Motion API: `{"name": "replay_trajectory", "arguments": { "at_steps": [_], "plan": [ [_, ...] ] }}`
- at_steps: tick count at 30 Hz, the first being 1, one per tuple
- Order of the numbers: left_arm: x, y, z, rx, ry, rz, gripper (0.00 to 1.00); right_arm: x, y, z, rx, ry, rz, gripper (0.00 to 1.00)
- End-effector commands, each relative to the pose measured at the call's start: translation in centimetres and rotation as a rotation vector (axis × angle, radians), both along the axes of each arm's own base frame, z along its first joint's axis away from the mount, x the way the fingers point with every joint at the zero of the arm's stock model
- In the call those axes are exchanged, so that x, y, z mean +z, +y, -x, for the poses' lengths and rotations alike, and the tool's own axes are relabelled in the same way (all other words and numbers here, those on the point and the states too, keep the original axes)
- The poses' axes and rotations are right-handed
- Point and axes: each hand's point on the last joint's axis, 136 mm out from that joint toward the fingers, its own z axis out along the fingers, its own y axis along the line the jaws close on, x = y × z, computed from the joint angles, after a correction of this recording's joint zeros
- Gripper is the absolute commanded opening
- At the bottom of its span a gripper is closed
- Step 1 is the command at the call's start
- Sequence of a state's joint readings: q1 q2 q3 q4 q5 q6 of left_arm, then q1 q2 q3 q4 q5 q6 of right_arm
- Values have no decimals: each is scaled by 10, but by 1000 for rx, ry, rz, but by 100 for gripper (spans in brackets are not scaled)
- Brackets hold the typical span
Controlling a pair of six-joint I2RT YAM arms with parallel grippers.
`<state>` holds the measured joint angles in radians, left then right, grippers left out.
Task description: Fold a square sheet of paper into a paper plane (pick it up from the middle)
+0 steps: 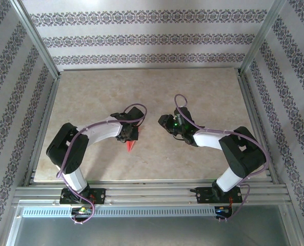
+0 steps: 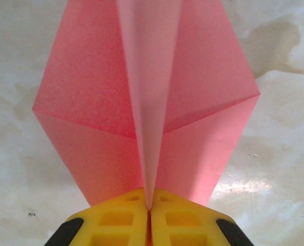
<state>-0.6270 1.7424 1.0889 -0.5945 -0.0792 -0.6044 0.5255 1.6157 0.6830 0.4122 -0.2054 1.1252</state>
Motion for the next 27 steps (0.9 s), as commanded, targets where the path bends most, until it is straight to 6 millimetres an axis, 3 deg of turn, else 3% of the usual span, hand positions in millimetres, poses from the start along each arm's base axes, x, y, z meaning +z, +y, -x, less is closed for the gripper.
{"name": "replay_trajectory", "arguments": {
  "at_steps": [1,5,19,23,27],
  "plan": [
    [-4,3,4,-29,26,-72,14,-3,-7,1,-13,-7,27,33],
    [-9,2,4,-26,39,-73,20,-3,-6,1,-13,-6,25,33],
    [-28,8,10,-9,87,-126,15,-4,-4,0,-7,1,17,32],
    [-17,8,5,-7,59,-128,10,0,-3,-1,-5,-8,10,32],
    [10,5,-7,-3,-16,-105,6,5,-6,-2,-12,-26,20,32]
  ]
}}
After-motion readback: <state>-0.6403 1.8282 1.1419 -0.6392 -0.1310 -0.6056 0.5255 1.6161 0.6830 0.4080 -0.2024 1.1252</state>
